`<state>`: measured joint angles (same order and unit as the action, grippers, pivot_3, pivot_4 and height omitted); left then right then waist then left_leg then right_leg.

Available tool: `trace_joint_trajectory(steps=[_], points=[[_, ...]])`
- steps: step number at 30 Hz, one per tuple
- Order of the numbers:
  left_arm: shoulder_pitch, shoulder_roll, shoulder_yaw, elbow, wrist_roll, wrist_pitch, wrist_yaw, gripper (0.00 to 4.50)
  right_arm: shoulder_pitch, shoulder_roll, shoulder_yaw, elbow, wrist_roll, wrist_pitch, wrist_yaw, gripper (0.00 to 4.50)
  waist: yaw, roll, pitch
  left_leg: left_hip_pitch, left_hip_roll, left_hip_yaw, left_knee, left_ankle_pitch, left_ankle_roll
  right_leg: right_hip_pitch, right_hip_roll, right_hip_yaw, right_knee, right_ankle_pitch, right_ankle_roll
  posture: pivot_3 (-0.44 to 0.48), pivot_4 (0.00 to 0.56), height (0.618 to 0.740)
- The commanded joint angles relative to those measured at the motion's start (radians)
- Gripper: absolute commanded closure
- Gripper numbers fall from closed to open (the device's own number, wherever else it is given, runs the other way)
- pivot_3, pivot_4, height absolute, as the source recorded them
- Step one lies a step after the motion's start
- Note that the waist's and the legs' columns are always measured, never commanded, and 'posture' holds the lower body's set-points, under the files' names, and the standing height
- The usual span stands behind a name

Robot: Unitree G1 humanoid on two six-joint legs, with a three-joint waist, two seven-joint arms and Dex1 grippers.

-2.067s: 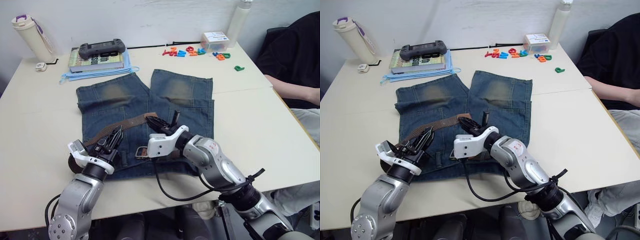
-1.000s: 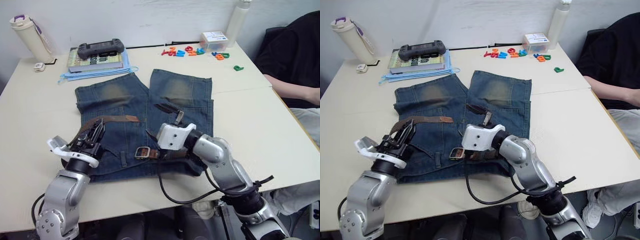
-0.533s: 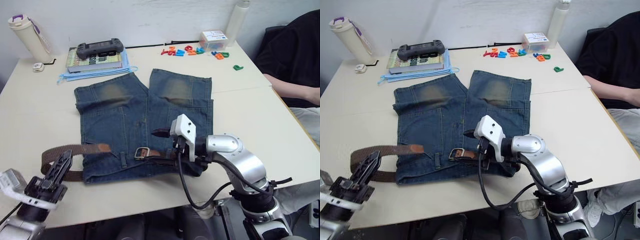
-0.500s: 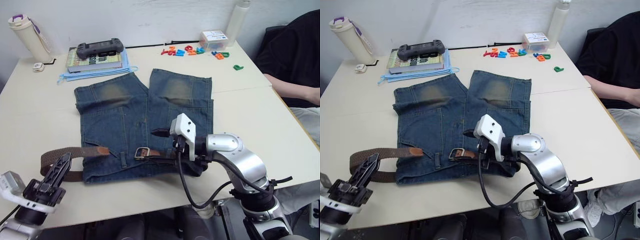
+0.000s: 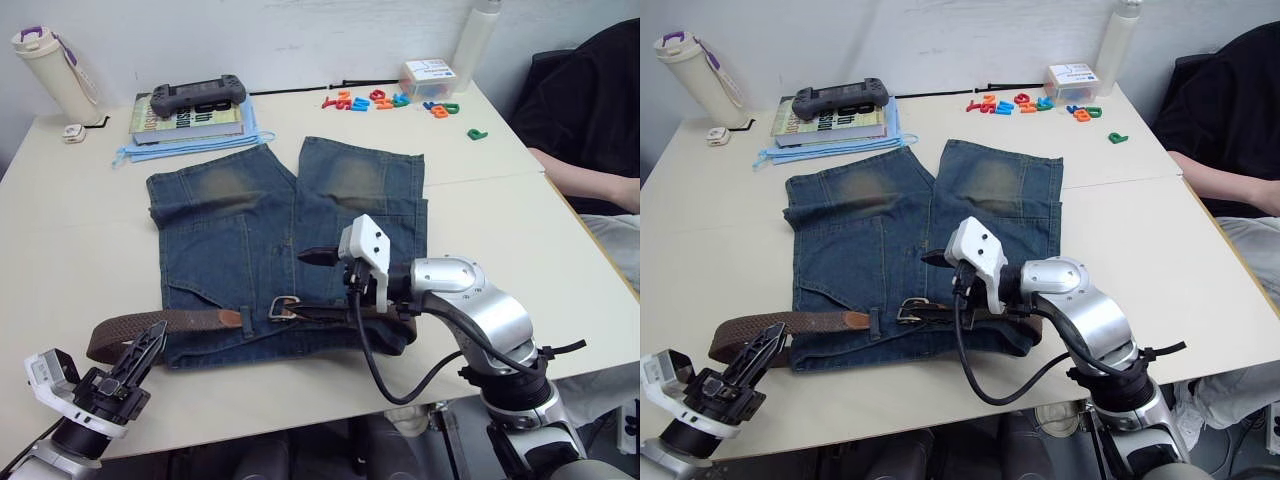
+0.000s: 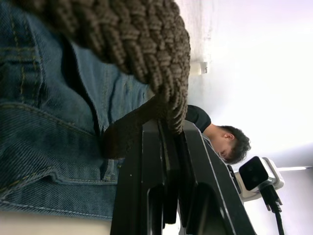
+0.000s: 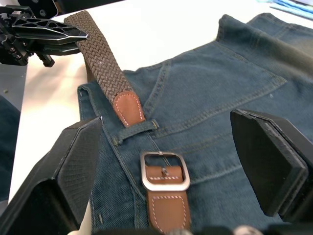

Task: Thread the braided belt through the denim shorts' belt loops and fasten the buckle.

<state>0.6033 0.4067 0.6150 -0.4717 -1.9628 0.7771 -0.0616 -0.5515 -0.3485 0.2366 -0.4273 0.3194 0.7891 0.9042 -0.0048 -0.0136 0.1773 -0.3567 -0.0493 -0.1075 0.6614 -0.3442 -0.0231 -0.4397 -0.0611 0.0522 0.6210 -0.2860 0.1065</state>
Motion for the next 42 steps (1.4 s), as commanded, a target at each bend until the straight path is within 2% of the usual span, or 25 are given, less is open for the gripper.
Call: trace_joint_trajectory(steps=[1,10,13,22,30,34,42], points=[[0.033,0.021,0.011,0.018,-0.009,-0.001,0.002,4.50,-0.019,-0.011,-0.006,-0.033,0.035,0.004,-0.014,0.04,0.000,0.000,0.000,0.000,0.000,0.000,0.000,0.000,0.000,0.000,0.000,0.000,0.000,0.000,0.000,0.000,0.150,0.714],[0.080,0.067,0.001,0.051,-0.001,0.009,-0.015,4.50,-0.030,-0.022,-0.006,-0.039,0.072,0.013,-0.044,0.04,0.001,0.000,0.000,0.000,0.001,0.000,0.000,0.000,0.000,0.000,0.000,0.001,0.000,0.000,0.000,0.000,0.150,0.714],[0.073,0.085,-0.016,0.074,0.042,0.022,-0.031,4.50,-0.032,-0.026,-0.003,-0.039,0.079,0.014,-0.052,0.04,0.001,0.000,0.000,0.000,0.001,0.000,0.000,0.000,0.000,0.000,0.000,0.002,0.000,0.000,0.000,0.000,0.150,0.714],[-0.059,0.135,-0.101,0.114,0.153,0.039,-0.051,4.50,-0.032,-0.034,0.003,-0.050,0.094,0.027,-0.080,0.04,0.001,0.000,0.000,0.000,0.001,0.000,0.000,0.000,0.000,0.000,0.000,0.001,0.000,0.000,0.000,0.000,0.150,0.714],[-0.105,0.172,-0.149,0.156,0.270,0.077,-0.086,4.50,-0.018,-0.054,0.060,-0.070,0.073,0.016,-0.092,0.04,0.000,0.000,0.000,-0.001,0.001,0.002,-0.002,0.000,0.000,-0.003,0.000,0.001,0.000,0.000,0.000,0.000,0.150,0.714],[-0.132,0.198,-0.134,0.209,0.327,0.091,-0.116,4.50,-0.013,-0.080,0.122,-0.061,0.023,-0.037,-0.090,0.04,0.001,0.000,0.000,-0.001,0.000,0.002,-0.002,0.000,0.000,-0.003,0.000,0.001,0.000,0.000,0.000,0.000,0.150,0.714],[-0.266,0.282,-0.082,0.362,0.408,0.111,-0.192,4.50,-0.007,-0.101,0.175,-0.045,-0.024,-0.097,-0.084,0.04,-0.002,0.001,0.000,0.000,0.001,0.001,-0.002,0.001,-0.002,-0.003,0.001,0.000,0.005,0.000,-0.001,0.000,0.150,0.714]])
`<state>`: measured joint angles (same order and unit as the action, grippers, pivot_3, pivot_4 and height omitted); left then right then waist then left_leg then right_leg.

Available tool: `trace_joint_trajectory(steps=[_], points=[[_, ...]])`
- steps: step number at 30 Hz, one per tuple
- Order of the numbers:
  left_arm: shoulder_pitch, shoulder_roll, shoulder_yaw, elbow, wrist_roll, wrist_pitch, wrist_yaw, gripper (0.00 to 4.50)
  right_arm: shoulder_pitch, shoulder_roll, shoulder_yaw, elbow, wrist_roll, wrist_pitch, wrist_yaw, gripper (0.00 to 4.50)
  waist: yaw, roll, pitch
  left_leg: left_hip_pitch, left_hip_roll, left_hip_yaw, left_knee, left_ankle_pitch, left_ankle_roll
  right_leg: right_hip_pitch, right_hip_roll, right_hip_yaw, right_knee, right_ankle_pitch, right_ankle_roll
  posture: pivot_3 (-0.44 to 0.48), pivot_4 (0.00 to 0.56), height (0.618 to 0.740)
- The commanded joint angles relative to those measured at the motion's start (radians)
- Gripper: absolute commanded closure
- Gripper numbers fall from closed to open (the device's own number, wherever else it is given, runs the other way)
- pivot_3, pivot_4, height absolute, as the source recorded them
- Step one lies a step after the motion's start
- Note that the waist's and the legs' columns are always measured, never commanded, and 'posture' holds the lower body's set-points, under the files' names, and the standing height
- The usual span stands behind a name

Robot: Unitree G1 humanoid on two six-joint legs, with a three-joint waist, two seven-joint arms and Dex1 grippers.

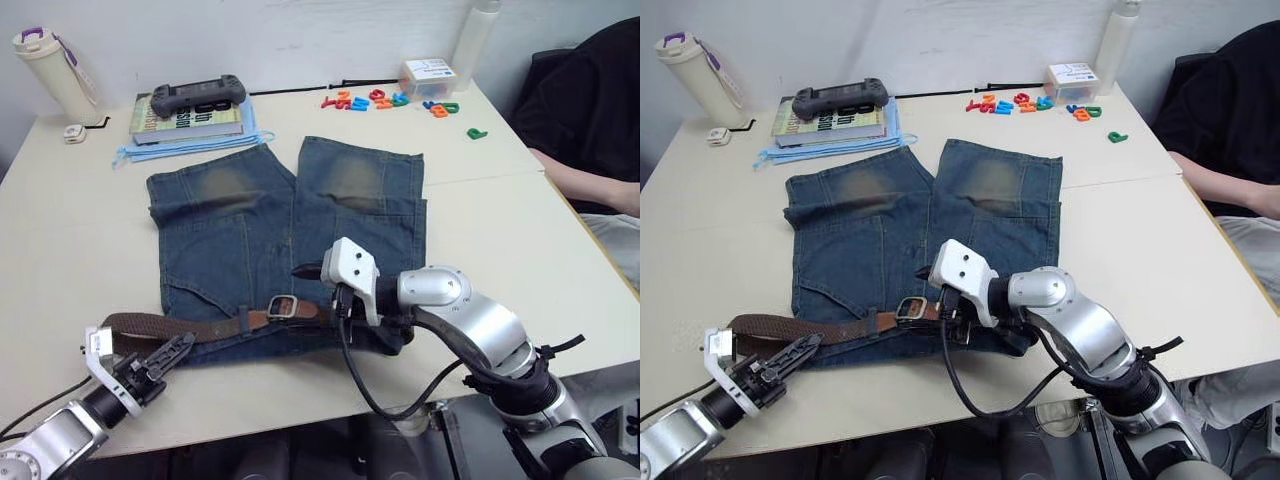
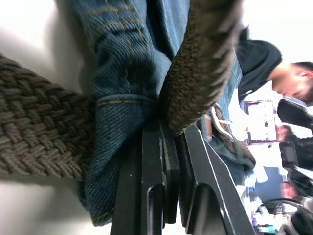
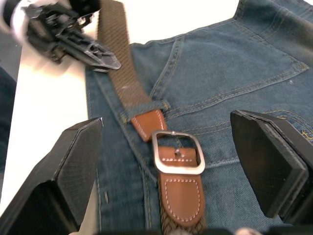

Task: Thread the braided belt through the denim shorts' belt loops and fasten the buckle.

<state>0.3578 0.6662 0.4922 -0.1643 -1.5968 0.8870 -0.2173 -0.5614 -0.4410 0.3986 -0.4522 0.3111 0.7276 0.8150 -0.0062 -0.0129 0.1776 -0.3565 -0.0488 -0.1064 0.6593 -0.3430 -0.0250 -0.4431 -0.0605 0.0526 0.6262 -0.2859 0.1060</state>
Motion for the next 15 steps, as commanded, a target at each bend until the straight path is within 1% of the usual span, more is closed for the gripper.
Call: trace_joint_trajectory(steps=[1,4,9,15], points=[[-0.039,0.030,0.045,0.073,0.049,0.007,-0.049,4.50,0.005,-0.009,0.015,-0.020,-0.018,-0.039,0.006,0.04,-0.002,0.000,0.000,0.000,0.000,0.000,0.000,0.000,0.000,0.000,0.000,0.000,0.000,0.000,0.000,0.000,0.150,0.714],[-0.072,0.049,0.040,0.081,0.075,0.036,-0.095,4.50,0.009,-0.009,0.019,-0.019,-0.021,-0.043,0.004,0.04,-0.001,0.000,0.000,0.000,0.000,0.000,0.000,0.000,0.000,-0.001,0.000,0.000,0.000,0.000,0.000,0.000,0.150,0.714],[-0.087,0.060,-0.020,0.009,0.159,0.074,-0.158,4.50,0.016,-0.011,0.021,-0.025,-0.023,-0.044,0.002,0.04,0.000,0.000,0.000,-0.001,0.000,0.001,0.000,0.000,0.000,-0.001,0.000,0.000,-0.001,0.000,0.000,0.000,0.150,0.714],[-0.174,0.093,-0.018,0.054,0.201,0.112,-0.201,4.50,0.022,-0.015,0.028,-0.021,-0.039,-0.051,-0.005,0.04,0.002,0.000,0.000,-0.001,0.000,0.001,0.000,0.000,0.000,-0.001,0.000,0.000,-0.001,0.000,0.000,0.000,0.150,0.714]])
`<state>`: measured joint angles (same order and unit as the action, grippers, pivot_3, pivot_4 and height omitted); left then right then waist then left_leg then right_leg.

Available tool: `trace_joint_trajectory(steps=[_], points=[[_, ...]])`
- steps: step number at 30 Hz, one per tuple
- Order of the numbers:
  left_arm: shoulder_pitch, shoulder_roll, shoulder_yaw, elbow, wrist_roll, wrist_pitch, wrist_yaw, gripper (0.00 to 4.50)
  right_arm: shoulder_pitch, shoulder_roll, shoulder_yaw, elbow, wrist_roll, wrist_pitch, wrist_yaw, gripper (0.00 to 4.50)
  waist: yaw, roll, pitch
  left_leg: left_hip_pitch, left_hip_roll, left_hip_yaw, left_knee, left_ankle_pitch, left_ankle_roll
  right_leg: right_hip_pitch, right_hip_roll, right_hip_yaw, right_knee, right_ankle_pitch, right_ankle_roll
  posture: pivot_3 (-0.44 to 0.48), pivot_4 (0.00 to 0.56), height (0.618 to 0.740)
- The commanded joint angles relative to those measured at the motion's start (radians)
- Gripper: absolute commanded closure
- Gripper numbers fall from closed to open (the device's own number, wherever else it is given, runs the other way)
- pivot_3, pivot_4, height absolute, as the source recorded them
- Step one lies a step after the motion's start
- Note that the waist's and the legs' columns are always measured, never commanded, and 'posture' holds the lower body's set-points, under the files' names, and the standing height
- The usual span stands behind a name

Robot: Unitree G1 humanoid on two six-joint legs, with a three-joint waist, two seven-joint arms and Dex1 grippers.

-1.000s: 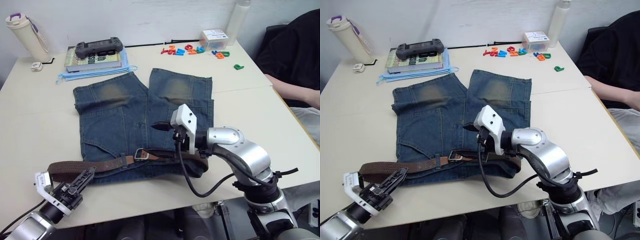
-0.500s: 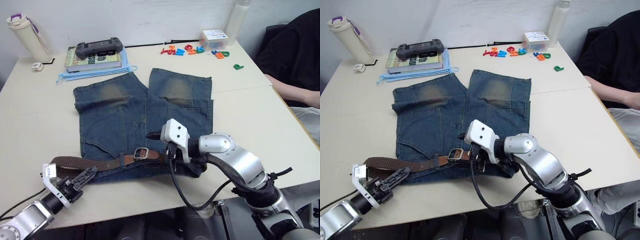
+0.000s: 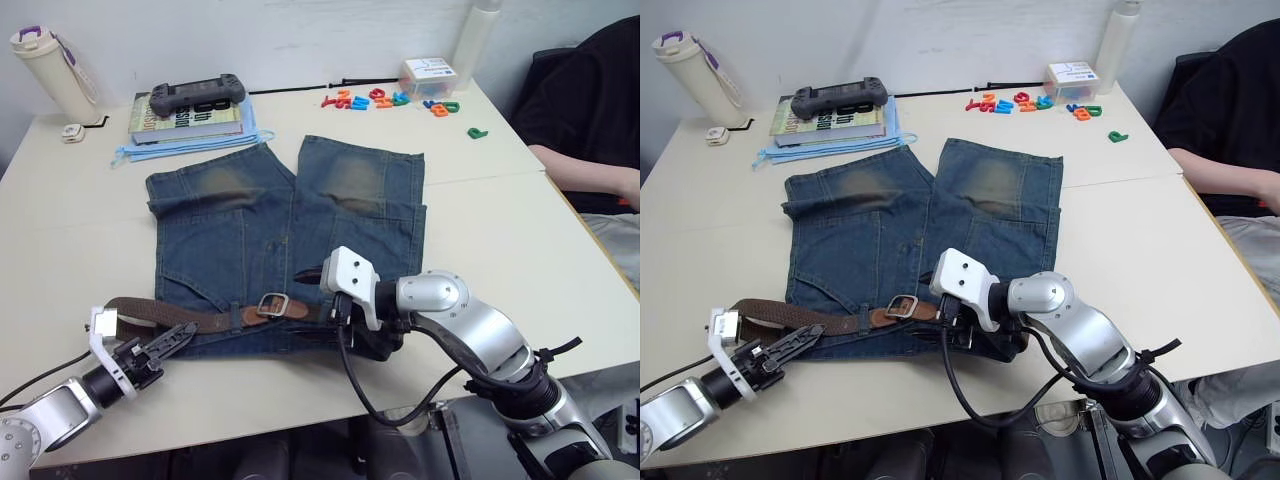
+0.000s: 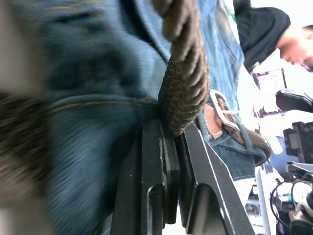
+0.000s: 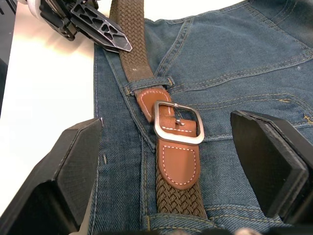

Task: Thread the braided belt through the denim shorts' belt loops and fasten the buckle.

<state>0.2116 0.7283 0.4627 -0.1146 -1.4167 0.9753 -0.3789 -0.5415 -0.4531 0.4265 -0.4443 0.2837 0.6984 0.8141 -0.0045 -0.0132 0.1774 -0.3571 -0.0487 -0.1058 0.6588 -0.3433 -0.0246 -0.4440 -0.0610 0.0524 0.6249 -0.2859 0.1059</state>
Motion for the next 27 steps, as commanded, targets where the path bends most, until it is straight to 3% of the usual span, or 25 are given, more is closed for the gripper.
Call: trace_joint_trajectory(steps=[1,8,17,27], points=[[-0.042,0.037,0.007,0.008,0.029,0.032,-0.048,4.50,0.004,-0.004,0.002,-0.029,-0.016,-0.023,-0.005,0.04,0.000,0.000,0.000,0.000,0.000,0.000,0.000,0.000,0.000,0.000,0.000,0.000,0.000,0.000,0.000,0.000,0.150,0.714],[-0.121,0.049,-0.031,0.020,0.092,0.078,-0.106,4.50,0.015,-0.003,0.004,-0.032,-0.038,-0.026,-0.008,0.04,0.000,0.000,0.000,0.000,0.000,0.000,0.000,0.000,0.000,0.000,0.000,0.000,0.000,0.000,0.000,0.000,0.150,0.714],[-0.100,-0.013,-0.037,-0.026,0.097,0.119,-0.086,4.50,0.009,0.009,0.049,-0.031,-0.118,-0.111,-0.029,0.04,0.000,0.000,0.000,0.000,0.000,0.000,0.000,0.000,0.000,0.000,0.000,0.000,0.000,0.000,0.000,0.000,0.150,0.714],[-0.080,-0.043,-0.031,-0.053,0.103,0.130,-0.084,4.50,-0.011,0.019,0.210,0.069,-0.381,-0.347,-0.067,0.04,0.000,-0.001,0.000,0.000,0.000,0.000,0.001,0.000,-0.001,0.000,0.000,0.000,0.001,0.000,0.000,0.000,0.150,0.714]])
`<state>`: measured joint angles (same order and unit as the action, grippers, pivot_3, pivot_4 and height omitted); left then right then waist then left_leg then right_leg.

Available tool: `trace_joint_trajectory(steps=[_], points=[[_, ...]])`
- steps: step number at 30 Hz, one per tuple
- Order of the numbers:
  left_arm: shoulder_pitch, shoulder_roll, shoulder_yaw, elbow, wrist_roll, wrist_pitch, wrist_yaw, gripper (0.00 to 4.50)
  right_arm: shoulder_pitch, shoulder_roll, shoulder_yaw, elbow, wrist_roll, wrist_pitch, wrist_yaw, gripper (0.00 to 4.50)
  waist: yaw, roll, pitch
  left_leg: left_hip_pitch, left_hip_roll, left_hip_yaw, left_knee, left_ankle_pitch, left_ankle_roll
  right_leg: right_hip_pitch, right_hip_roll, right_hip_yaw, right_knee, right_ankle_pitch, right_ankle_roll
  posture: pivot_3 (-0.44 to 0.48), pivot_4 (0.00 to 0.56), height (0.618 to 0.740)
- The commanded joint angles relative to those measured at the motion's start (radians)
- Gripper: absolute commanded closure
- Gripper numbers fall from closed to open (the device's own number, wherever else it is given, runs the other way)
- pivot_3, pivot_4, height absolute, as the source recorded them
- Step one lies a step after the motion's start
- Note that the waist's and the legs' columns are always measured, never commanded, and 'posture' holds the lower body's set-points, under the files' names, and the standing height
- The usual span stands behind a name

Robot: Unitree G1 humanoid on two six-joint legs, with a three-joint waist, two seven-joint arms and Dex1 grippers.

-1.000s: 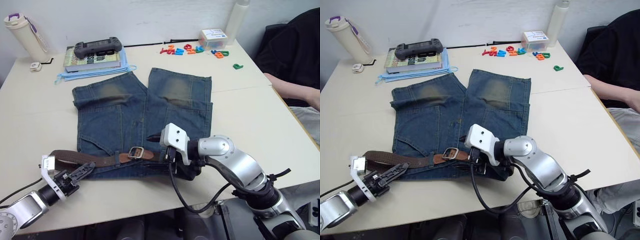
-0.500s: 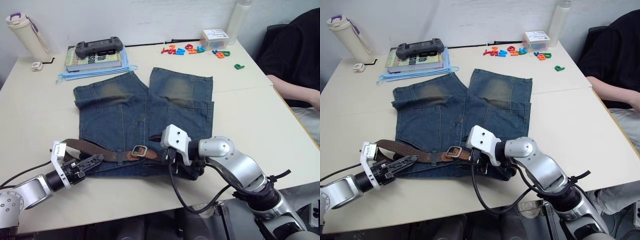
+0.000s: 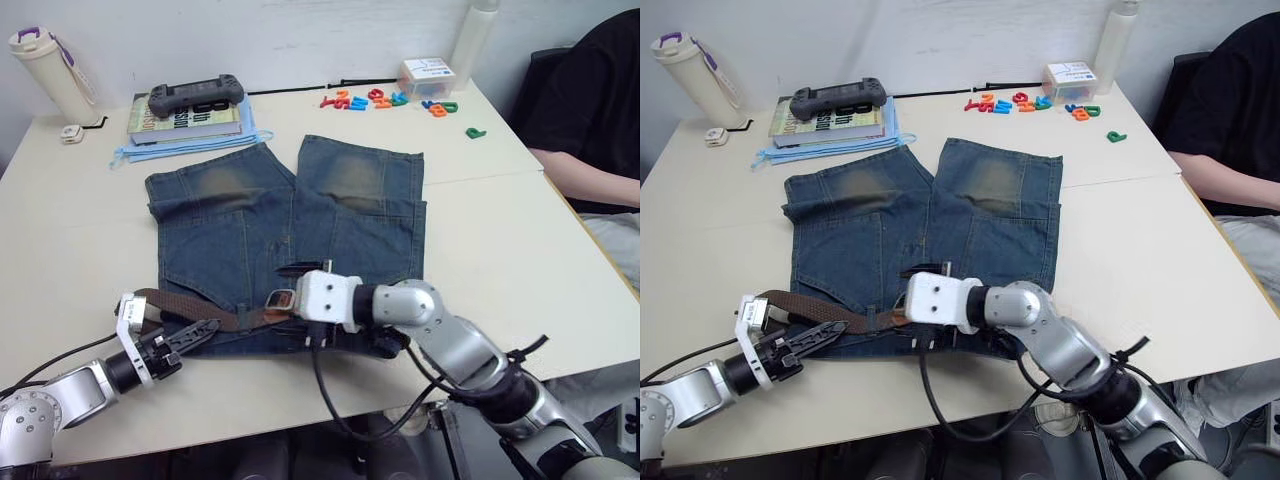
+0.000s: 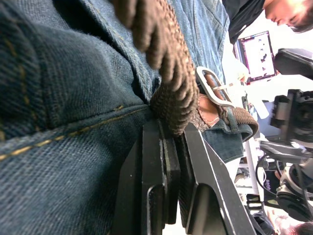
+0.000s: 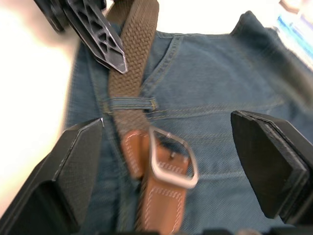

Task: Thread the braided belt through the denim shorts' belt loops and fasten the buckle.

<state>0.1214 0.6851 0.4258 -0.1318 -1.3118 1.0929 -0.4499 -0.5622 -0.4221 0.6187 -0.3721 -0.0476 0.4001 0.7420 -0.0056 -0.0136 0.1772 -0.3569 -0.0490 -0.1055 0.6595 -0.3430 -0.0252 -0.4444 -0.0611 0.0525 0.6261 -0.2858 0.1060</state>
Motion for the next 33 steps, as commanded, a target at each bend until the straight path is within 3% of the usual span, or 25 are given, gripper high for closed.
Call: trace_joint_trajectory(steps=[1,7,13,20,33], points=[[0.010,0.000,0.005,-0.039,0.001,0.012,-0.018,4.50,0.019,-0.017,0.021,-0.005,-0.056,-0.050,0.014,0.04,0.003,0.000,0.000,0.000,0.000,0.000,0.000,0.000,0.000,0.000,0.000,0.000,0.000,0.000,0.000,0.000,0.150,0.714],[-0.012,-0.009,-0.041,-0.051,0.045,0.007,-0.047,4.50,0.071,-0.016,-0.003,-0.028,-0.013,-0.018,0.075,0.04,0.002,-0.001,0.000,0.000,0.000,0.000,0.000,0.000,0.000,0.000,-0.001,-0.001,0.000,0.000,0.000,0.000,0.150,0.714],[-0.038,-0.025,-0.049,-0.034,0.064,0.011,-0.050,4.50,0.058,-0.031,-0.016,-0.024,0.010,-0.076,0.157,0.04,0.003,-0.001,0.000,0.000,0.000,-0.001,0.002,0.000,0.000,0.001,-0.001,-0.003,0.001,0.000,0.000,0.000,0.150,0.714],[-0.034,-0.026,-0.044,-0.034,0.068,0.016,-0.050,4.50,0.051,-0.047,-0.047,-0.029,0.098,-0.008,0.252,0.04,0.003,-0.001,0.000,0.000,0.000,-0.001,0.002,0.000,0.000,0.001,-0.001,-0.002,0.001,0.000,0.000,0.000,0.150,0.714],[-0.035,-0.029,-0.035,-0.033,0.069,0.015,-0.046,4.50,0.032,0.015,-0.028,0.042,0.038,0.044,0.216,0.04,0.002,-0.001,0.000,0.000,0.000,-0.001,0.003,0.000,0.000,0.001,-0.001,-0.002,0.002,0.000,0.000,0.000,0.150,0.714]])
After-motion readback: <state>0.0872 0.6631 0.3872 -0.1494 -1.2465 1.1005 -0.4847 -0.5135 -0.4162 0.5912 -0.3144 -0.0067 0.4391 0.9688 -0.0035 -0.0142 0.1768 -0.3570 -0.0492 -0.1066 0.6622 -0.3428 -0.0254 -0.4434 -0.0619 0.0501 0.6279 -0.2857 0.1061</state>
